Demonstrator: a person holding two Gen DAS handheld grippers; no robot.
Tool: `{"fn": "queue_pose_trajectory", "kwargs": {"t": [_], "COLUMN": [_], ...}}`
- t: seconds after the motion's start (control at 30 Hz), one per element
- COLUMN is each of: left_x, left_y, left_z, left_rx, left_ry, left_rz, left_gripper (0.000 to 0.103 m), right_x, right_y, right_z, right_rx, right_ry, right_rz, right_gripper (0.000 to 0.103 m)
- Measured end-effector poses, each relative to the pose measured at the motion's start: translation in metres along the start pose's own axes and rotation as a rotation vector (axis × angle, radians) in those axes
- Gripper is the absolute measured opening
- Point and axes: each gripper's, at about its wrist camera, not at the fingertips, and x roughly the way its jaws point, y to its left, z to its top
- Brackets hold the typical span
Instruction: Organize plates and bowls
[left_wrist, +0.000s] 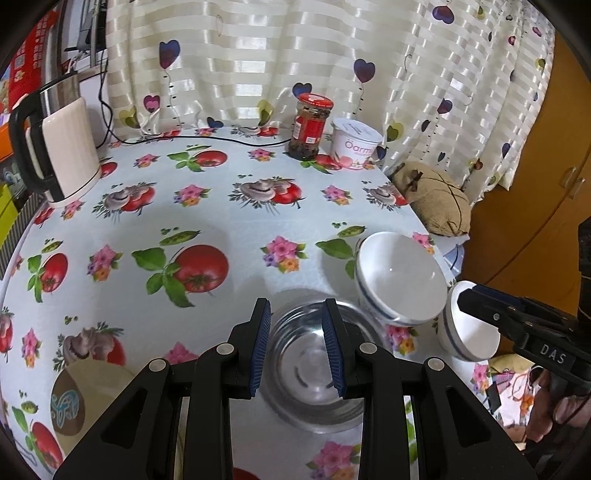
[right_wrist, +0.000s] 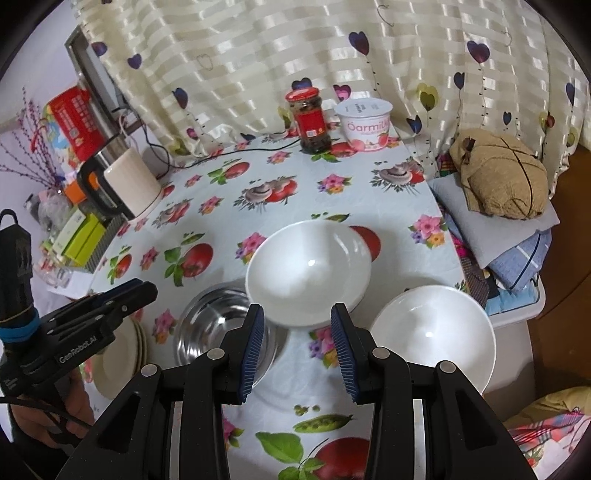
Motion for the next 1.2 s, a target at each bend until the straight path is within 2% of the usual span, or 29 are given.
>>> {"fn": "queue_pose_trajectory", "kwargs": {"t": [0.27, 0.63, 1.2], "left_x": [0.010, 0.033, 0.068], "left_y": [-0.011, -0.028, -0.042], "left_z": [0.009, 0.022, 0.025], "left_rx": [0.005, 0.002, 0.002], "left_ry": [0.022, 0.059, 0.133], "left_rz": [-0.033, -0.070, -0.123], "left_gripper": [0.030, 0.030, 0.030], "right_x": [0.010, 0.026, 0.050], "right_y": [-0.012, -0.030, -0.046], "right_z": [0.011, 0.020, 0.025], "right_rx": [0.009, 0.035, 0.050], "right_ry": [0.003, 0.021, 0.061], "right_rz": [-0.025, -0.033, -0.039], "right_gripper": [0.036, 0.025, 0.018]}}
